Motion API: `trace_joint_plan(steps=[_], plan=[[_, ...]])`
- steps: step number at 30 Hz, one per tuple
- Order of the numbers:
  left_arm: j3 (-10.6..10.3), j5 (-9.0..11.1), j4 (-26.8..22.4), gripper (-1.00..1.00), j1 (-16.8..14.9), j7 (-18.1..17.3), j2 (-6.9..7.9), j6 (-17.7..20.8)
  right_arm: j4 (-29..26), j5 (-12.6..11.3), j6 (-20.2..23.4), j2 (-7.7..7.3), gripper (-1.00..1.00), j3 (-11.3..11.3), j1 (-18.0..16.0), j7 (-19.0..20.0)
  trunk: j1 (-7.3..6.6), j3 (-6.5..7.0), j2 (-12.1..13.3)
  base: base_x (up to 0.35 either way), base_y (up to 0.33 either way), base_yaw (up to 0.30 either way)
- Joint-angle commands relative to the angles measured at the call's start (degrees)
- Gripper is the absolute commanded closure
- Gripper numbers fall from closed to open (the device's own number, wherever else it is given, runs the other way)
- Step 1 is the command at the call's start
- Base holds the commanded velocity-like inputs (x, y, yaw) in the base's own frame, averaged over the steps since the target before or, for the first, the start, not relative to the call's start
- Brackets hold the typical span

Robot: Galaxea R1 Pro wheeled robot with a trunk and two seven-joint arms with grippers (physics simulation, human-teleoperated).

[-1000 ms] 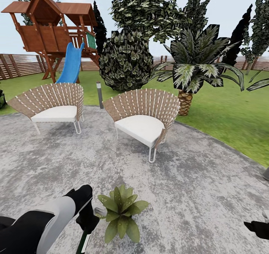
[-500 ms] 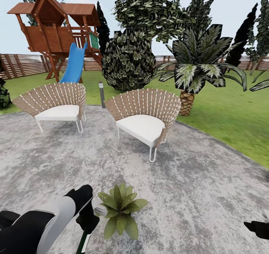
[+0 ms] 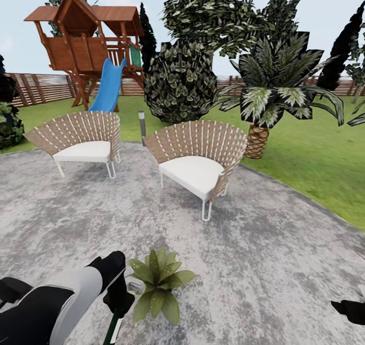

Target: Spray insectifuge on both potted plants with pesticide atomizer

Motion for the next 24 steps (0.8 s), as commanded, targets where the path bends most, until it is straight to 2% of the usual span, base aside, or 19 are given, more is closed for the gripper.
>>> trace_joint_plan(steps=[1,8,11,13,24], plan=[[-0.5,-0.2,-0.1,1.0,0.0,-0.6,-0.01,0.1,-0.1,0.3,0.1,0.0,-1.0,-0.1,0.0,0.4,-0.01,-0.06,0.0,0.0,-0.009,0.253],[-0.6,-0.4,0.1,1.0,0.0,-0.6,-0.21,0.2,-0.1,0.3,0.1,0.0,-1.0,-0.1,0.0,0.4,-0.01,-0.06,0.0,0.0,-0.002,0.28],[-0.6,-0.5,0.1,1.0,0.0,-0.6,-1.61,0.2,-0.1,0.3,0.1,0.0,-1.0,-0.1,0.0,0.4,-0.01,-0.06,0.0,0.0,0.0,0.247],[-0.6,-0.4,0.1,1.0,0.0,-0.6,-2.63,0.2,-0.1,0.3,0.1,-0.07,-1.0,-0.1,0.0,0.4,-0.01,-0.06,0.0,0.0,0.0,0.063],[-0.6,-0.3,0.2,1.0,0.0,-2.4,-3.33,0.0,0.0,0.4,0.1,-0.27,-1.0,-0.1,0.0,0.4,-0.01,-0.06,0.0,0.0,0.0,0.004]])
